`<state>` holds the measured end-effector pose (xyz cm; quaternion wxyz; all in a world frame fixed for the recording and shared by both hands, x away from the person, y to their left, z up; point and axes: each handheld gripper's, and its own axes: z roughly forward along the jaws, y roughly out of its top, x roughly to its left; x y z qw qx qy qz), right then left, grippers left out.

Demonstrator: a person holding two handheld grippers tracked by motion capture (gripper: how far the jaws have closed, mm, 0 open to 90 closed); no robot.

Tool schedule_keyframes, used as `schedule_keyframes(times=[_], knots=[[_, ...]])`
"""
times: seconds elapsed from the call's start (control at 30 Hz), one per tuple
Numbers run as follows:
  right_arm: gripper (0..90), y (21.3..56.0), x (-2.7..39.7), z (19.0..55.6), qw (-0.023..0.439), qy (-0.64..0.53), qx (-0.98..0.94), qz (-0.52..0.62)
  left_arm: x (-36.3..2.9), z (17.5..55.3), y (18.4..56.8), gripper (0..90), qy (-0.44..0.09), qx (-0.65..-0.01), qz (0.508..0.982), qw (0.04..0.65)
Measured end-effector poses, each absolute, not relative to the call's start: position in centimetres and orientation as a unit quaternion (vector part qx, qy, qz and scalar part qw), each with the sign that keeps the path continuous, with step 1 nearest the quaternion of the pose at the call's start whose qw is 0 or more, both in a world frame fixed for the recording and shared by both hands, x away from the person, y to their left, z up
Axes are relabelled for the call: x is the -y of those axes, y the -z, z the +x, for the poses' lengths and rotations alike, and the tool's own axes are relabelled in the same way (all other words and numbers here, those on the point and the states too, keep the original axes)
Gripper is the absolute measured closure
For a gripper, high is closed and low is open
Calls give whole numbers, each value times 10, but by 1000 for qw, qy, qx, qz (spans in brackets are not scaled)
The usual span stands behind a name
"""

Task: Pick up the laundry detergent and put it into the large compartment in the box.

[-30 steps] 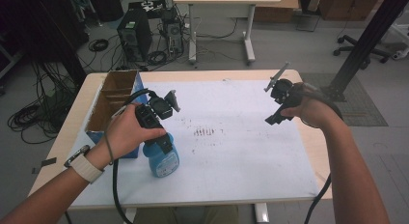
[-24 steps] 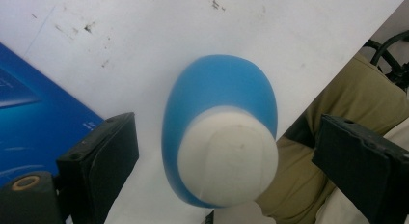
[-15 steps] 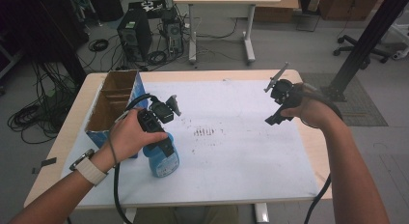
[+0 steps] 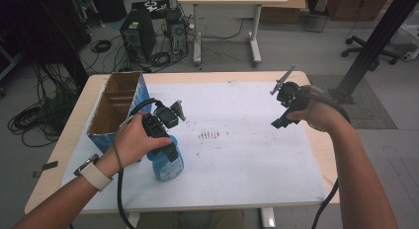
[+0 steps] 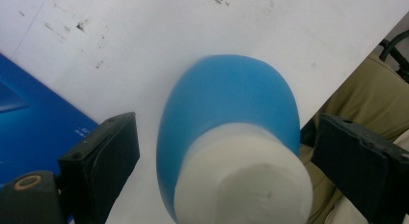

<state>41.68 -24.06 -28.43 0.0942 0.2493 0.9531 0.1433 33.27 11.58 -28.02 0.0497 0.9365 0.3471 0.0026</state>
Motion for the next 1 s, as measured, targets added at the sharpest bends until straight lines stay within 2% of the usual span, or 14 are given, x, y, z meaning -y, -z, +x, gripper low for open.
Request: schedule_keyframes(times=[0.23, 0.4, 1.0], knots=[[138, 285, 242, 416, 94, -143, -953, 251, -115, 334, 282, 114, -2, -347, 937, 48], [139, 286, 243, 416, 93, -143, -952, 253, -116, 334, 284, 189, 2, -345, 937, 47], [138, 287, 243, 416, 92, -142, -953, 252, -118, 334, 284, 341, -2, -349, 936, 53]])
